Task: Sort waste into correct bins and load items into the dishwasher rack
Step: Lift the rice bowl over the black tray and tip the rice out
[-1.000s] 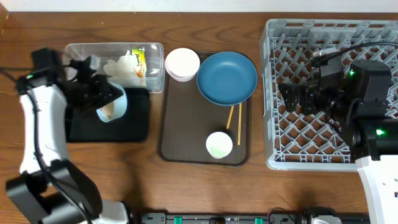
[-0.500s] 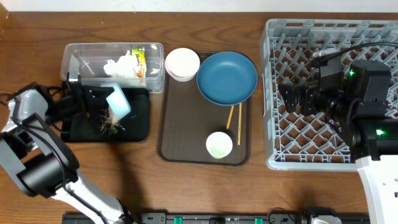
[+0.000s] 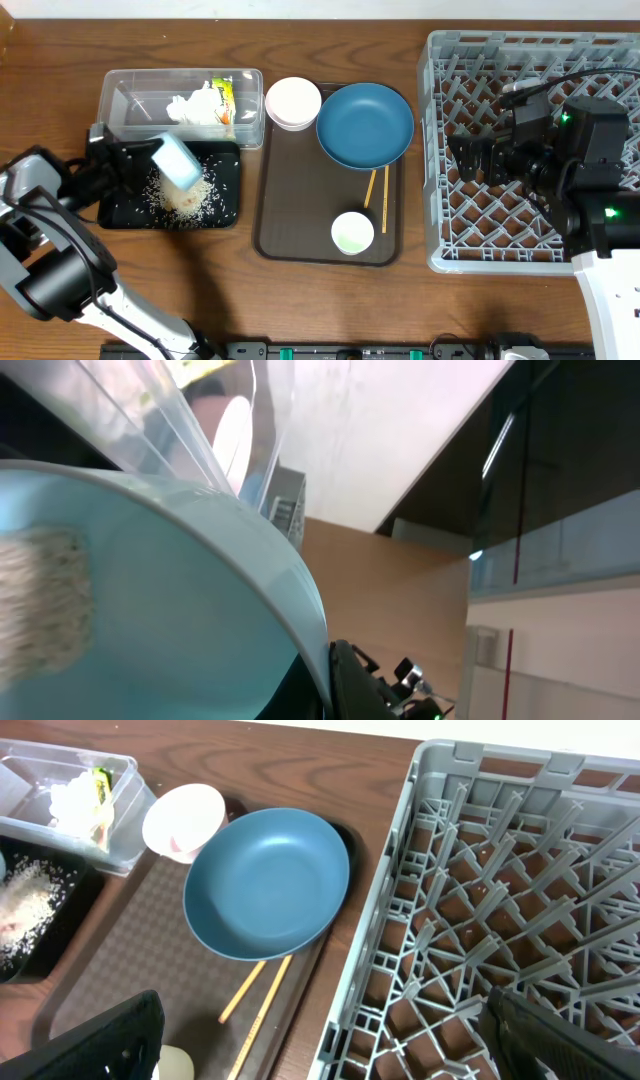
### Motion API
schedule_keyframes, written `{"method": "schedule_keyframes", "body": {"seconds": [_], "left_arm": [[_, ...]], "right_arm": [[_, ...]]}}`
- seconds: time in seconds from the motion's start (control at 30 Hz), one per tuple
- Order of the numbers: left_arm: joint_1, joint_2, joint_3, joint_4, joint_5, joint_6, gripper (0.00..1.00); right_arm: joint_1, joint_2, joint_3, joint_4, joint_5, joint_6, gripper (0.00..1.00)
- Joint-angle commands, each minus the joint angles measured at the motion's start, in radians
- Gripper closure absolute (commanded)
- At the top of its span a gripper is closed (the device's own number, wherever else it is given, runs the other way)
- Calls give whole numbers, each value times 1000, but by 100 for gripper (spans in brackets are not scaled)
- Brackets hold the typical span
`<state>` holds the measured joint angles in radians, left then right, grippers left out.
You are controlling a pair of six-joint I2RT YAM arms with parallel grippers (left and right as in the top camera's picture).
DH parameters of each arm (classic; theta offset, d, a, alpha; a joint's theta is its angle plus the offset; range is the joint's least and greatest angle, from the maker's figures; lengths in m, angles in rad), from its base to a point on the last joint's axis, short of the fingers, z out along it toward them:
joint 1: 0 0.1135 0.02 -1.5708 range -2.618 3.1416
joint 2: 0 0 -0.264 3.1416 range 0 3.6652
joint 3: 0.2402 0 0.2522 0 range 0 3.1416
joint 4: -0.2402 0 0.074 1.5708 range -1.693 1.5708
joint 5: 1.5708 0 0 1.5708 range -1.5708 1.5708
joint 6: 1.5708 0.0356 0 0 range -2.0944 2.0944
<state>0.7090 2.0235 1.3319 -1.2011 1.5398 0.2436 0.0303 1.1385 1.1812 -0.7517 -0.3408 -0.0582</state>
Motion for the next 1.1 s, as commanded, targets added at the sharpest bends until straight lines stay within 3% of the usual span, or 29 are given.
{"method": "schedule_keyframes", "body": {"seconds": [0.0,0.33,0.47,0.53,0.77,0.9,1.07], "left_arm": [[21,-6,-2,-8,33,16,94],[22,-6,-2,-33,33,14,94],[35,-6,-2,69,31,-45,94],[37,-8,-2,45,32,-109,94],[37,-19,-2,21,32,-80,94],[38,-21,-2,35,32,-146,94],[37,-35,-2,-6,32,-132,94]], "right_arm": [[-3,1,19,0,-8,13,1],[-3,1,19,0,-7,13,1],[-3,1,19,4,-8,13,1],[-3,1,19,7,-8,13,1],[-3,1,19,6,-8,13,1],[-3,1,19,11,-8,13,1],[-3,1,19,6,-8,13,1]]}}
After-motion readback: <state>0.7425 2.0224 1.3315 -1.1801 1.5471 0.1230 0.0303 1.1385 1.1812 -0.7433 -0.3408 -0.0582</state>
